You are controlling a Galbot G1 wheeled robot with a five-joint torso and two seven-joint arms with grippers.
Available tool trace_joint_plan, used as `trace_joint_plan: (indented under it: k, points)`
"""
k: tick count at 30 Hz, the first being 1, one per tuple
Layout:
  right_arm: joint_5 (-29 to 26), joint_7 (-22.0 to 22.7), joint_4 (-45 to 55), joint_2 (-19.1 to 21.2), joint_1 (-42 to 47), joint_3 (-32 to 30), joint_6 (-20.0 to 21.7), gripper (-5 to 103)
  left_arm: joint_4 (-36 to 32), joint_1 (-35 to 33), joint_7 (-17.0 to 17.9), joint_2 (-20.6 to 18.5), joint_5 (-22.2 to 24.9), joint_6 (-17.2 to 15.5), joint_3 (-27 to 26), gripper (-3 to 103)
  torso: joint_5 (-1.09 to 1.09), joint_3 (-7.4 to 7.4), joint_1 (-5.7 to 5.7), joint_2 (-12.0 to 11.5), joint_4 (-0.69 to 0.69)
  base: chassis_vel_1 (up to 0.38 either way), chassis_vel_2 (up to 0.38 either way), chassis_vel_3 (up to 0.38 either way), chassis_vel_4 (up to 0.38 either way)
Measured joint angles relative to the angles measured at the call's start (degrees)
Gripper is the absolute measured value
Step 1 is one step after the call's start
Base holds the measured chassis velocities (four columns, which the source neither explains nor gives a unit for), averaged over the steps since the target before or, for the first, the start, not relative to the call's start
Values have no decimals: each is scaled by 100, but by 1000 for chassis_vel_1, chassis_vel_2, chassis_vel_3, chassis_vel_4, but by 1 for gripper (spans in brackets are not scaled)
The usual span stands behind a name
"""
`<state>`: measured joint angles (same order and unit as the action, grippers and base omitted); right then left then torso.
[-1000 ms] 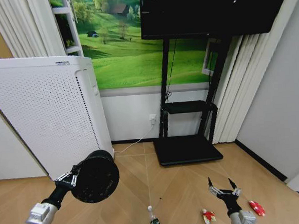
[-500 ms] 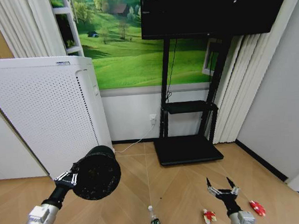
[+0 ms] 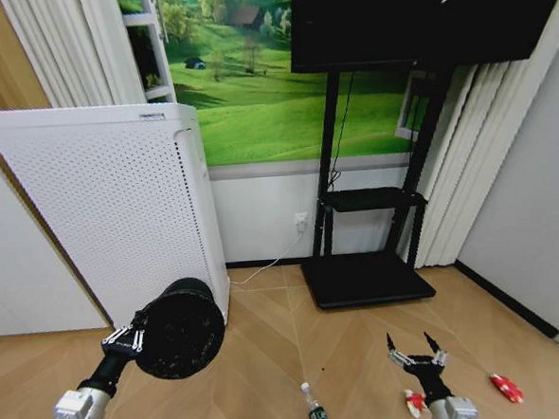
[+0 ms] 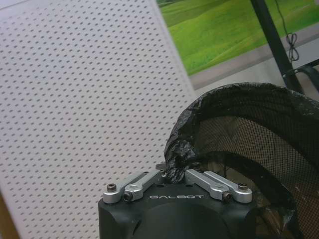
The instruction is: Pick up the trash bin and place the garbage on the floor into it.
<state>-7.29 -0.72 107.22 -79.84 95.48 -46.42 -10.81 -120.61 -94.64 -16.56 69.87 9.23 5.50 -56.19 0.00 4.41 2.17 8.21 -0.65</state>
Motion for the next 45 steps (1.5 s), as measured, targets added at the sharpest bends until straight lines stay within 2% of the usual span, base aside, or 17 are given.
trace_joint_plan:
  k: [4, 5, 7, 10, 11, 12, 16, 20, 22, 23, 25, 26, 28, 29, 31, 37, 45]
  points:
    - [-69, 48, -38, 1, -2, 16, -67, 100, 63, 26, 48, 12, -14, 19, 64, 3, 4, 0, 0, 0, -1, 323, 312, -302, -312]
    - [-92, 62, -38, 2, -18, 21, -76, 100, 80, 40, 62, 13, -18, 20, 84, 3, -7, 0, 0, 0, 0, 284, 315, -278, -281]
    - [-43, 78, -50, 12, -57, 31, -85, 100, 110, 68, 75, 18, -46, 20, 137, 3, 3, 0, 0, 0, -2, 261, 163, -245, -221]
    - [-16, 87, -51, 22, -57, 44, -74, 100, 131, 81, 83, 27, -71, 20, 163, 3, 0, -1, -1, 0, -2, 211, 100, -118, -151]
    - [27, 110, -49, 44, -55, 63, -38, 100, 151, 98, 98, 40, -89, 14, 195, 3, -4, 0, -1, 0, -1, 88, -20, -71, -56]
    - [76, 121, -48, 72, -49, 96, 10, 100, 175, 121, 118, 59, -97, -4, 230, 3, 3, 0, 0, 0, 4, -16, 28, 35, -56]
    - [176, 124, -58, 188, -13, 171, 132, 100, 238, 173, 181, 115, -106, -56, 325, 3, 1, 0, 0, 0, -1, -51, 21, 86, 11]
    - [93, 225, -140, 548, 37, 345, 540, 100, 331, 223, 239, 187, -121, -137, 444, 3, 3, 0, 1, 0, -5, -89, -65, 54, 35]
    - [-227, 399, -257, 1009, 130, 502, 962, 100, 440, 282, 226, 191, -162, -151, 526, 3, 3, 0, 0, 0, -2, -7, -31, 11, 20]
    - [-227, 399, -257, 1009, 130, 502, 962, 100, 440, 282, 226, 191, -162, -151, 526, 3, 3, 0, 0, 0, -2, 0, 0, 0, 0]
    - [-571, 439, -456, 1651, 224, 696, 1170, 100, 528, 342, 211, 183, -197, -151, 594, 3, 0, 0, 0, 0, -2, 0, 0, 0, 0]
    - [-571, 439, -456, 1651, 224, 696, 1170, 100, 528, 342, 211, 183, -197, -151, 594, 3, 0, 0, 0, 0, -2, 0, 0, 0, 0]
    - [-974, 431, -685, 2208, 246, 1010, 1322, 100, 614, 396, 207, 196, -235, -151, 649, 3, 0, 0, 0, 0, -2, 0, 0, 0, 0]
    - [-974, 431, -685, 2208, 246, 1010, 1322, 100, 614, 396, 207, 196, -235, -151, 649, 3, 0, 0, 0, 0, -2, 0, 0, 0, 0]
    - [-1453, 437, -857, 2498, 142, 1397, 1457, 100, 680, 456, 208, 210, -279, -169, 700, 3, 1, 0, 0, 0, -2, 0, 0, 0, 0]
    - [-1804, 461, -1272, 2782, -160, 2135, 1620, 100, 775, 567, 212, 224, -337, -254, 820, 3, 0, 0, 0, 0, -1, 0, 0, 0, 0]
    - [-2074, 629, -1951, 2810, -688, 3083, 1821, 100, 917, 656, 264, 255, -391, -278, 878, 3, 1, 0, 0, 0, 0, 0, 0, 0, 0]
